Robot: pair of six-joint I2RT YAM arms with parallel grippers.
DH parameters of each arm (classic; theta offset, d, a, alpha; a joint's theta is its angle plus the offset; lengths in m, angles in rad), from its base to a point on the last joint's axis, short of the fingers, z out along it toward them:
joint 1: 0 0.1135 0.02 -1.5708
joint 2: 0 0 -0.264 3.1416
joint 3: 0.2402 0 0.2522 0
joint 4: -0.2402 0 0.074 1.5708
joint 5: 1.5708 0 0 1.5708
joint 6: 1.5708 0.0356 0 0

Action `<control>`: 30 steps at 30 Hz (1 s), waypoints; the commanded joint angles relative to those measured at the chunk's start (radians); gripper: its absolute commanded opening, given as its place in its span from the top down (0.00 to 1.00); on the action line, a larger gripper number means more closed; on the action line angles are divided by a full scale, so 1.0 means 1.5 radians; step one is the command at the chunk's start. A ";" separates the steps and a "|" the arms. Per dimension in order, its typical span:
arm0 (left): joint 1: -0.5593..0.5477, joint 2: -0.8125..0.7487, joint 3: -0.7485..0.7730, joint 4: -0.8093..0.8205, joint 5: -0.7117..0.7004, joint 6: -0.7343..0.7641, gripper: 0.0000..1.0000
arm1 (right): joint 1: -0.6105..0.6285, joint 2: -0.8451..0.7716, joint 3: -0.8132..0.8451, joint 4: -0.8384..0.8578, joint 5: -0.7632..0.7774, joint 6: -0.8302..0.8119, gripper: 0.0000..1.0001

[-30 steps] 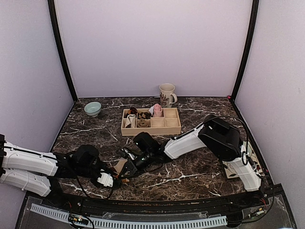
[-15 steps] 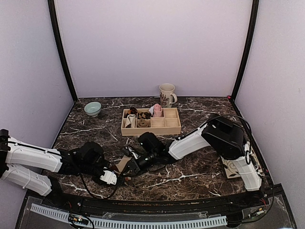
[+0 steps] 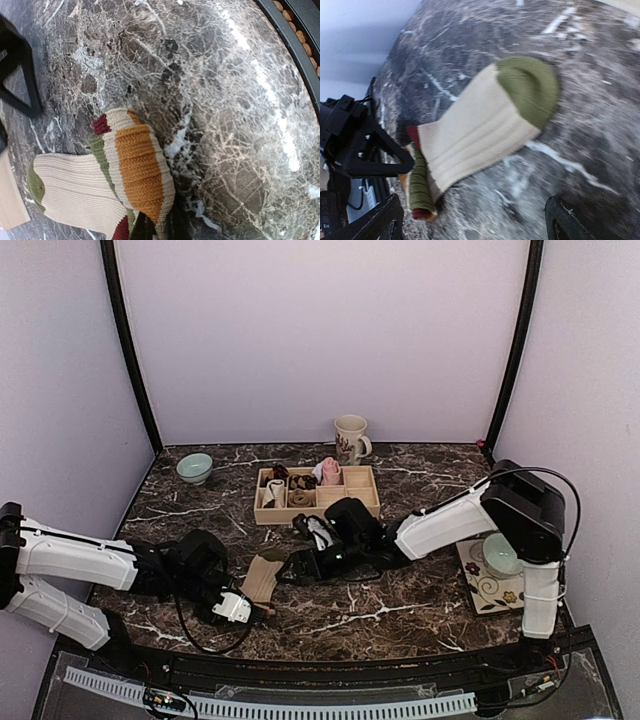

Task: Roll the socks
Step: Roll the sock at the center of the board.

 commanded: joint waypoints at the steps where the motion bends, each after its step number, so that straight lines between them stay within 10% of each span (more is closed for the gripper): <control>1: 0.000 0.058 0.023 -0.170 0.022 -0.045 1.00 | -0.016 -0.072 -0.085 -0.172 0.282 -0.013 0.01; 10: 0.045 0.078 0.063 -0.214 0.084 -0.052 1.00 | -0.011 -0.381 -0.297 -0.085 0.674 0.047 0.01; 30: 0.101 0.196 0.135 -0.285 0.193 -0.081 1.00 | 0.066 -0.431 -0.297 0.070 0.562 -0.196 0.01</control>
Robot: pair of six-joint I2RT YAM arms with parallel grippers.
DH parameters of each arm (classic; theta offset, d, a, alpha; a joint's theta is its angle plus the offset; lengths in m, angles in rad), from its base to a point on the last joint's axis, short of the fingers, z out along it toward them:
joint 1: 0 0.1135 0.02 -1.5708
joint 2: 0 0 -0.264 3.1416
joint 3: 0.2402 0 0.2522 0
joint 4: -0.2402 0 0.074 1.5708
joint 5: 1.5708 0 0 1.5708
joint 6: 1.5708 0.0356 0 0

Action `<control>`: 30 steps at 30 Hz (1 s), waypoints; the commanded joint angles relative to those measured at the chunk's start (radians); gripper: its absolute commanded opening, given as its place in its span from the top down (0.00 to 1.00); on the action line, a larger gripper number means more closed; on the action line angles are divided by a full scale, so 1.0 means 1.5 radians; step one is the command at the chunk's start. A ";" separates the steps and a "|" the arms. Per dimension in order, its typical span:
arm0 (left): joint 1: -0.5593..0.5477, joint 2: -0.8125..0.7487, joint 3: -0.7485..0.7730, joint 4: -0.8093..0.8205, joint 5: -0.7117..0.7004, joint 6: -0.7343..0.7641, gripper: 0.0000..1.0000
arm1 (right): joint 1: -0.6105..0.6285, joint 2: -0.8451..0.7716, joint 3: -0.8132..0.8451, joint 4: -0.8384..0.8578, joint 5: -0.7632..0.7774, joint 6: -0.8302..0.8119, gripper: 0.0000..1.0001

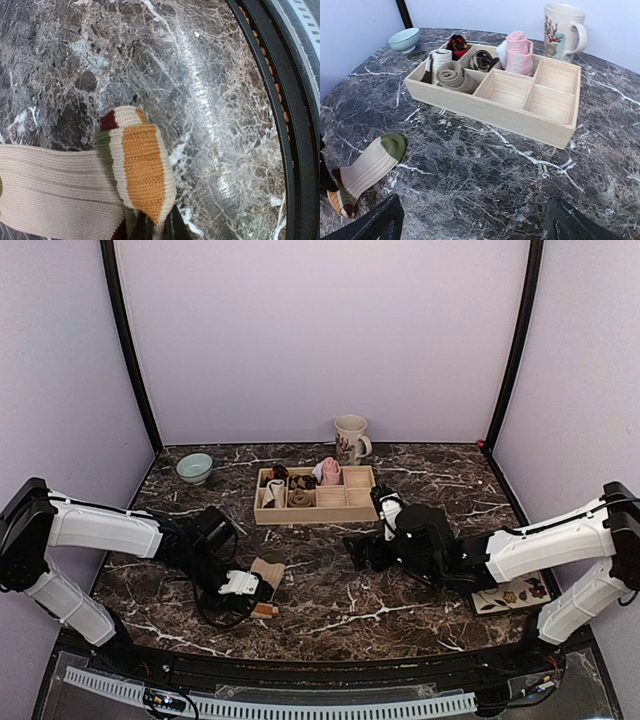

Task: Roll the socks
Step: Roll the sock at the center of the board.

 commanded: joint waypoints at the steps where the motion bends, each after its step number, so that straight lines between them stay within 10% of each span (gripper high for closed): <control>1: -0.002 0.059 -0.011 -0.099 0.000 -0.011 1.00 | 0.020 -0.016 0.038 0.030 -0.035 -0.050 0.01; 20: 0.000 0.066 -0.026 -0.106 0.020 -0.021 1.00 | 0.010 -0.007 0.091 0.025 -0.125 0.048 0.24; 30: 0.000 0.079 -0.012 -0.098 0.002 -0.040 1.00 | 0.001 0.208 0.207 0.093 -0.297 0.042 0.42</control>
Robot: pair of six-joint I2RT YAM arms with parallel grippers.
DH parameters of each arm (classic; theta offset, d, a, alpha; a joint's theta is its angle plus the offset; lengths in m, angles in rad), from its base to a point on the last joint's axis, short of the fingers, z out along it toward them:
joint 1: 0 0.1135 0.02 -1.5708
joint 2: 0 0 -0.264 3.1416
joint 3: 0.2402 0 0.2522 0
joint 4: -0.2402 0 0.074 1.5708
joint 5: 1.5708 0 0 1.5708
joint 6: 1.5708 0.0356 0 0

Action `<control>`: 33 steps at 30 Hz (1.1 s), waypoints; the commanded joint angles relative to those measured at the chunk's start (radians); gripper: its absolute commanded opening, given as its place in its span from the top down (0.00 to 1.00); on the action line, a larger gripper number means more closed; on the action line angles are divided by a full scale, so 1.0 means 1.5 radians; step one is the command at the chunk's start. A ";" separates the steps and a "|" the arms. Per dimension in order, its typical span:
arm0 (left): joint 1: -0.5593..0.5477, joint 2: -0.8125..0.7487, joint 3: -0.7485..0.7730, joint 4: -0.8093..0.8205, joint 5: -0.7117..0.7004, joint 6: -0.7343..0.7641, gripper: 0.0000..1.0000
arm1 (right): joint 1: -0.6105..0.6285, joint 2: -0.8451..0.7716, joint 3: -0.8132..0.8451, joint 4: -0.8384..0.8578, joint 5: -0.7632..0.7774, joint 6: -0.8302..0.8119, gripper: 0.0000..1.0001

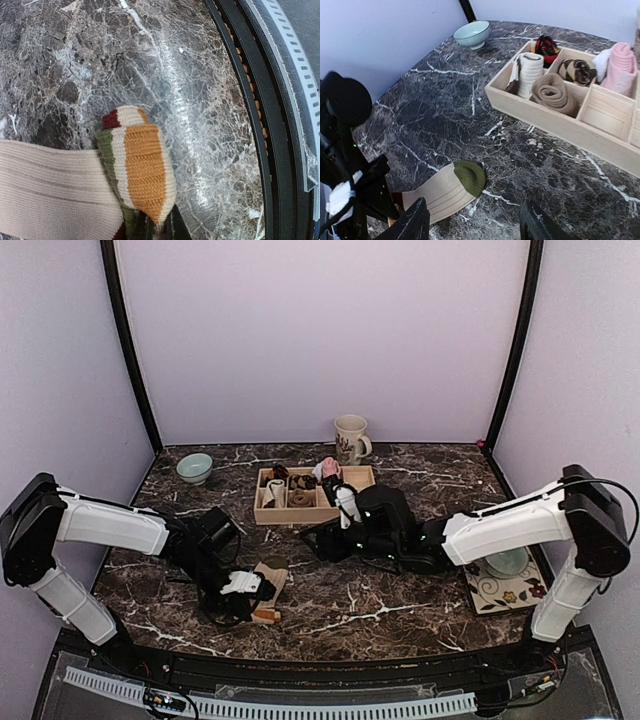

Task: Roll the socks
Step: Roll the sock at the center of the board.

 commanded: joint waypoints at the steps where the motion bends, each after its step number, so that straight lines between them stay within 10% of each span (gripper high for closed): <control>1: -0.005 0.037 -0.033 -0.068 -0.060 -0.014 1.00 | -0.003 0.076 0.031 0.110 -0.120 -0.001 0.44; 7: -0.005 0.026 -0.044 -0.074 -0.061 -0.020 1.00 | -0.024 0.180 0.088 0.152 -0.214 0.041 0.61; 33: -0.006 -0.023 -0.050 -0.088 -0.041 -0.022 1.00 | -0.040 0.373 0.256 0.146 -0.331 0.123 0.63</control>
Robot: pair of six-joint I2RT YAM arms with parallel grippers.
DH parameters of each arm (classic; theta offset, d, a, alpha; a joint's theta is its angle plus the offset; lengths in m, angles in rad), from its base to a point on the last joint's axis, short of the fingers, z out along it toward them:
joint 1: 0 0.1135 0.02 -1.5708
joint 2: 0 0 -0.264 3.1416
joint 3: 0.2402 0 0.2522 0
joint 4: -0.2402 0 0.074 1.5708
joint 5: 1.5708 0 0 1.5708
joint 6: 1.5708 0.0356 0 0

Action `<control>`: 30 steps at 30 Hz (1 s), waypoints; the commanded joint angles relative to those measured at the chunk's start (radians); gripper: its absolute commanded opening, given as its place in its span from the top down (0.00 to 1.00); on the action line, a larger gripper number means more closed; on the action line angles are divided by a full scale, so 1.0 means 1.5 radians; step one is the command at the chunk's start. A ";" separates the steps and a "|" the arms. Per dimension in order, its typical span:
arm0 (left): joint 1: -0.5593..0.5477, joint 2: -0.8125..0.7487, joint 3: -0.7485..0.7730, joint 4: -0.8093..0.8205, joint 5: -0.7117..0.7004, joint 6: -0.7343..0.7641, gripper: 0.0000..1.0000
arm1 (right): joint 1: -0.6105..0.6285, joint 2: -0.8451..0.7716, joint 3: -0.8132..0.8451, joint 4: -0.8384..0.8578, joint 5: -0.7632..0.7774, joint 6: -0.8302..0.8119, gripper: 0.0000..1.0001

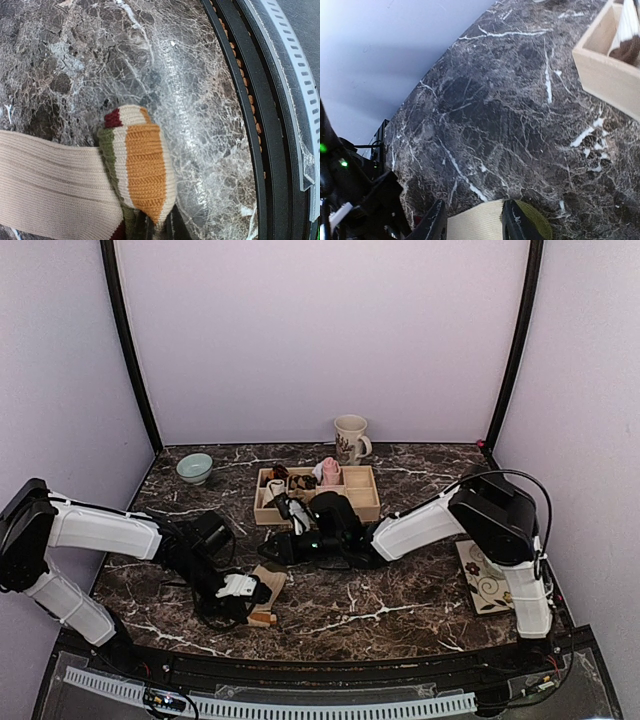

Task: Roll the socks
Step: Roll the sock at the center of the board.

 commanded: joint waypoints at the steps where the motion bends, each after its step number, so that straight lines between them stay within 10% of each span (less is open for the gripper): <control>1: -0.004 0.017 -0.016 -0.093 -0.031 -0.006 1.00 | -0.002 0.036 0.014 0.029 -0.020 0.022 0.63; 16: -0.005 0.077 0.053 -0.109 -0.018 -0.016 1.00 | -0.045 -0.039 -0.163 0.116 0.085 0.022 0.69; 30: -0.005 0.140 0.097 -0.106 0.014 -0.015 1.00 | -0.047 -0.218 -0.281 0.150 0.274 -0.099 0.48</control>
